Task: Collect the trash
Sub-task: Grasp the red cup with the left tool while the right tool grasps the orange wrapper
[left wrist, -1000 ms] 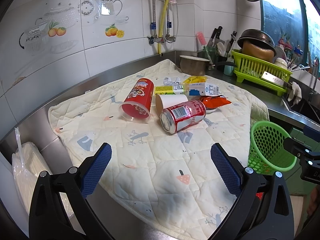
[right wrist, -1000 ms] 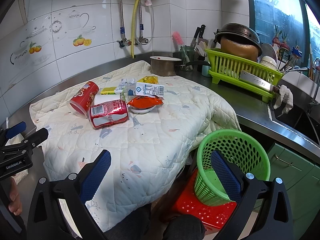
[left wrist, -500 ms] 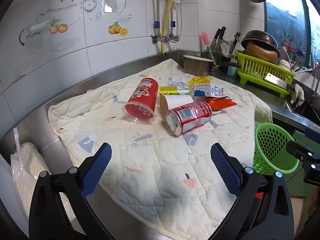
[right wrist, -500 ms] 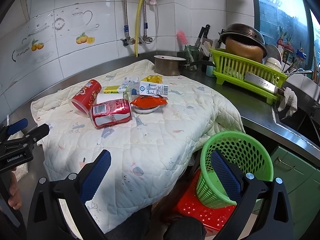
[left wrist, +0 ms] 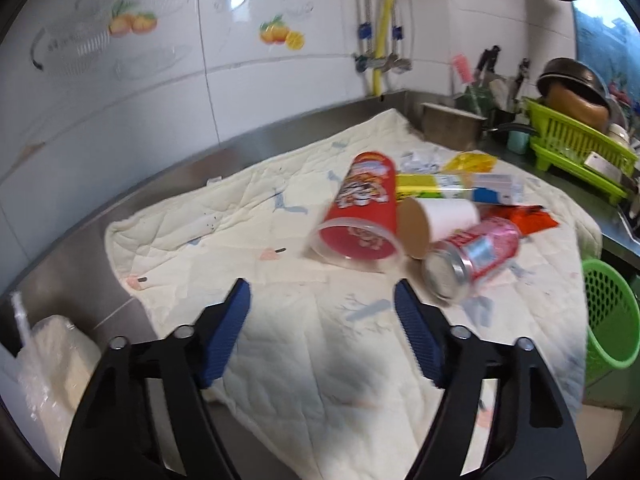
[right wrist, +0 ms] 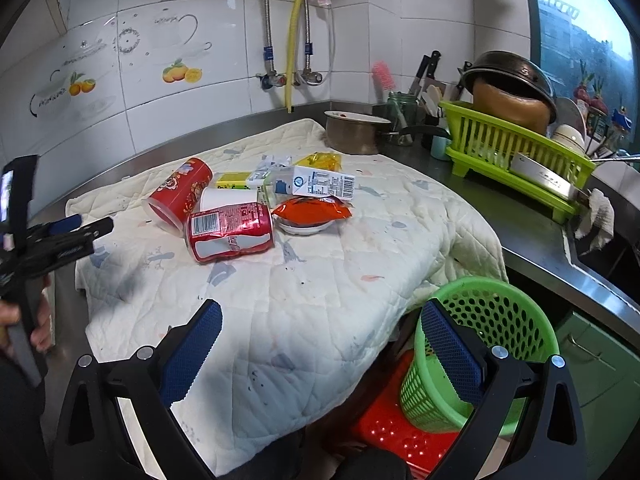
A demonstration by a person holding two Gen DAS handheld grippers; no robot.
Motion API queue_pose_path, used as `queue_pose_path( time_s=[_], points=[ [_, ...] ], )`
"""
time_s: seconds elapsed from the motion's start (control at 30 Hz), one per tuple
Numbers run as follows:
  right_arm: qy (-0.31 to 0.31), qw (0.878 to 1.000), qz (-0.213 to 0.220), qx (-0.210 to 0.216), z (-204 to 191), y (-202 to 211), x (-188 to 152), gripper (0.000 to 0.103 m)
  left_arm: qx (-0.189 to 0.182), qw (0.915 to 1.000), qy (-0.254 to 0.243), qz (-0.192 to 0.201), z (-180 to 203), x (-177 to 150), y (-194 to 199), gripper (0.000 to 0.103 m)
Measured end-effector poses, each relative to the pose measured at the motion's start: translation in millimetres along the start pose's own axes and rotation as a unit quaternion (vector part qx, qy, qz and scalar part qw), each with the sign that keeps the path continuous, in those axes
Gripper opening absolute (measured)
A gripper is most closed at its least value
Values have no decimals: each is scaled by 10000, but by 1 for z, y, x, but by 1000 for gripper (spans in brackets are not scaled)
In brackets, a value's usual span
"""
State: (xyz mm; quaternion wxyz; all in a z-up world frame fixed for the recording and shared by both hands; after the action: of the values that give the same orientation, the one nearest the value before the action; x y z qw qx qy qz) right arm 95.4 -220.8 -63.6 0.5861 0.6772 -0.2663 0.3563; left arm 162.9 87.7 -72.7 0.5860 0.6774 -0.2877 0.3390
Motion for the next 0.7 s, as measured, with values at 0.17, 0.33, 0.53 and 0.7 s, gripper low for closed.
queue_pose_path(
  time_s=[0.17, 0.33, 0.53, 0.7],
  points=[
    [78, 9999, -43, 71, -2, -15, 6, 97, -98, 9998, -37, -156, -3, 8, -39, 61],
    [120, 9998, -125, 127, -3, -31, 10, 97, -155, 9994, -111, -301, -2, 14, -76, 57],
    [165, 9996, -162, 163, -1, -48, 12, 97, -405, 9984, -145, -375, -1, 18, -108, 47],
    [58, 9994, -199, 283, 3, -68, 18, 96, -613, 9976, -206, -233, 7, 23, -117, 35]
  ],
)
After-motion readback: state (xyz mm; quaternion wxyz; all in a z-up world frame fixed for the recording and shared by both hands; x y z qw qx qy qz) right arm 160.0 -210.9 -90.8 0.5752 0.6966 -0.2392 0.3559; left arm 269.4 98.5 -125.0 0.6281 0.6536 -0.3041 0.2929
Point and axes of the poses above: each gripper's, at about its wrist camera, not at the fingertips, and y roughly against the way its jaws point, z to its right, x to its top, the point moved 8 cm from there along -y, roughly the way its jaws point, and after that the axes turned 2 degrees about x, right-handed, at the moved point
